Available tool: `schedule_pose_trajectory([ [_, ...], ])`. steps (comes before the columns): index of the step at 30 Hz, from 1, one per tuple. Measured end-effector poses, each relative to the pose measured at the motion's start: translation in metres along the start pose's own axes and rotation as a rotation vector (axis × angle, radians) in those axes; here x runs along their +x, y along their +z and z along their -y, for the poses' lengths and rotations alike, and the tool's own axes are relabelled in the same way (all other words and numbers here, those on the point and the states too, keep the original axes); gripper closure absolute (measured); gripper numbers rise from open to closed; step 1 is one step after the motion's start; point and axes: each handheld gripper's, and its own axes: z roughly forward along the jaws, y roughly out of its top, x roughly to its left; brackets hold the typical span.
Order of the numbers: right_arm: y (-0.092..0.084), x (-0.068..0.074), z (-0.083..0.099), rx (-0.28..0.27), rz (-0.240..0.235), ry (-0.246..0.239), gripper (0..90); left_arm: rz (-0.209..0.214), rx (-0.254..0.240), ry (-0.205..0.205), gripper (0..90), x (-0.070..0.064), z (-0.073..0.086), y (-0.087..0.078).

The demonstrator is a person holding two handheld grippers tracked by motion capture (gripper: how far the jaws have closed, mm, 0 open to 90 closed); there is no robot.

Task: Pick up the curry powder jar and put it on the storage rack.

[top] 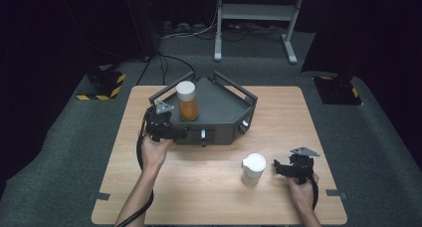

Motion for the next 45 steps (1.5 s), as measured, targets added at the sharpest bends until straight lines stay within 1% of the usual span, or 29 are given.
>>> schedule_pose_trajectory([
  [10, 0.000, 0.000, 0.000, 0.000, 0.001, 0.000, 8.5, 0.017, 0.002, -0.034, 4.1, 0.003, 0.024, -0.002],
  [21, 0.000, 0.000, 0.000, 0.000, 0.002, -0.002, 8.5, 0.026, 0.022, -0.039, 4.3, 0.001, 0.047, 0.003],
  [25, 0.000, 0.000, 0.000, 0.000, 0.002, -0.002, 8.4, 0.033, 0.026, -0.047, 4.3, 0.002, 0.054, 0.007],
  [38, 0.000, 0.000, 0.000, 0.001, 0.002, -0.001, 8.5, 0.024, 0.058, -0.044, 4.3, -0.004, 0.076, 0.019],
  [45, 0.000, 0.000, 0.000, 0.001, 0.001, -0.001, 8.4, 0.015, 0.068, -0.063, 4.3, -0.005, 0.089, 0.026],
])
